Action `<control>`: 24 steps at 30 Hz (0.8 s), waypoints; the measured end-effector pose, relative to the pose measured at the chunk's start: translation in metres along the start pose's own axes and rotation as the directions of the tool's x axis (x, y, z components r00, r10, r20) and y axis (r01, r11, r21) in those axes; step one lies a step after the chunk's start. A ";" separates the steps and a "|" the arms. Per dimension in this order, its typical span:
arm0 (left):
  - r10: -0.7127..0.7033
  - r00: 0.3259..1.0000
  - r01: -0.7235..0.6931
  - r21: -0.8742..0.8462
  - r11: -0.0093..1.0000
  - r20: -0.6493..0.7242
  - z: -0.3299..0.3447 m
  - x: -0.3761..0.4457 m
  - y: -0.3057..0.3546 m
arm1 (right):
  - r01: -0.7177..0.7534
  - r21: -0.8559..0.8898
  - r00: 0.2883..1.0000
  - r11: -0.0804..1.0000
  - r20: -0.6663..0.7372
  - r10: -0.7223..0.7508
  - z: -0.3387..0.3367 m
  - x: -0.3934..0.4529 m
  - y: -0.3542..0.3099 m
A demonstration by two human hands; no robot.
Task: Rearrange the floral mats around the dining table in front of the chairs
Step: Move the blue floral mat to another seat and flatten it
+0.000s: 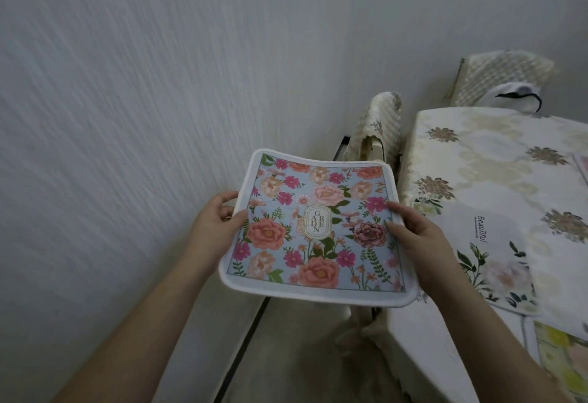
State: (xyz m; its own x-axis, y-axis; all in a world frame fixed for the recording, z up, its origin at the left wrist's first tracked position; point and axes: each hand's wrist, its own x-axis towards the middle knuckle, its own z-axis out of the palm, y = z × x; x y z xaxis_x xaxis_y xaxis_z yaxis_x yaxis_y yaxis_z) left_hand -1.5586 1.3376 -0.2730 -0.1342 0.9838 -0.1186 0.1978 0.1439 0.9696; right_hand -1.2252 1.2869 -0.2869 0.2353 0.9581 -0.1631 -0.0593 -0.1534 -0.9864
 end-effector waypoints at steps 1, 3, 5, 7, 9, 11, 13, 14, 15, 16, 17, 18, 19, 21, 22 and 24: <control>0.003 1.000 -0.003 0.004 1.000 0.001 0.002 0.009 0.001 | 0.000 0.001 1.000 1.000 -0.004 0.000 0.002 0.006 -0.002; 0.012 1.000 -0.012 0.028 1.000 0.002 0.004 0.027 0.002 | 0.002 -0.009 1.000 1.000 -0.018 -0.003 0.007 0.019 -0.005; 0.022 1.000 -0.022 0.060 0.998 0.010 0.006 0.048 0.002 | 0.005 -0.032 0.999 0.999 -0.035 -0.006 0.013 0.033 -0.006; 0.039 0.999 -0.041 0.100 0.994 0.023 0.008 0.071 0.001 | 0.010 -0.049 0.998 0.999 -0.059 -0.013 0.021 0.046 -0.008; 0.062 0.997 -0.067 0.125 0.990 0.042 0.009 0.095 -0.002 | 0.023 -0.065 0.995 0.998 -0.091 -0.029 0.030 0.061 -0.010; 0.073 0.995 -0.082 0.130 0.988 0.069 0.010 0.122 -0.003 | 0.027 -0.091 0.990 0.995 -0.132 -0.039 0.040 0.076 -0.010; 0.088 0.991 -0.102 0.140 0.985 0.101 0.013 0.148 -0.003 | 0.030 -0.119 0.984 0.992 -0.174 -0.051 0.049 0.090 -0.011; 0.096 0.988 -0.114 0.151 0.982 0.121 0.014 0.160 -0.003 | 0.029 -0.133 0.980 0.991 -0.192 -0.054 0.054 0.096 -0.011; 0.104 0.985 -0.126 0.159 0.979 0.140 0.017 0.172 -0.003 | 0.026 -0.144 0.976 0.989 -0.210 -0.056 0.058 0.102 -0.012; 0.115 0.981 -0.141 0.161 0.977 0.157 0.020 0.183 -0.002 | 0.025 -0.148 0.971 0.989 -0.230 -0.058 0.061 0.107 -0.012; 0.130 0.976 -0.158 0.159 0.975 0.176 0.023 0.193 -0.002 | 0.024 -0.146 0.966 0.989 -0.252 -0.061 0.064 0.111 -0.012; 0.143 0.971 -0.174 0.156 0.972 0.194 0.026 0.203 0.000 | 0.026 -0.147 0.959 0.989 -0.274 -0.066 0.066 0.115 -0.012; 0.153 0.966 -0.187 0.155 0.970 0.206 0.030 0.211 0.001 | 0.026 -0.154 0.953 0.988 -0.295 -0.071 0.067 0.118 -0.013; 0.163 0.959 -0.203 0.160 0.966 0.231 0.039 0.226 0.004 | 0.016 -0.173 0.941 0.985 -0.330 -0.073 0.067 0.125 -0.014; 0.165 0.955 -0.208 0.162 0.965 0.246 0.043 0.233 0.005 | 0.008 -0.176 0.936 0.984 -0.344 -0.069 0.066 0.128 -0.014; 0.154 0.947 -0.206 0.163 0.965 0.282 0.054 0.248 0.007 | -0.004 -0.175 0.926 0.985 -0.371 -0.062 0.064 0.135 -0.015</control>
State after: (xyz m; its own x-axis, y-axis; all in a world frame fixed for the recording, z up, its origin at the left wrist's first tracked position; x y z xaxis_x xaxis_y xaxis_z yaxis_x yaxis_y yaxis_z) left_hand -1.5385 1.5880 -0.3075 0.1769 0.9840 -0.0228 0.3767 -0.0463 0.9252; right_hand -1.2543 1.4337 -0.2930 0.5818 0.8074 -0.0976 0.1102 -0.1972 -0.9741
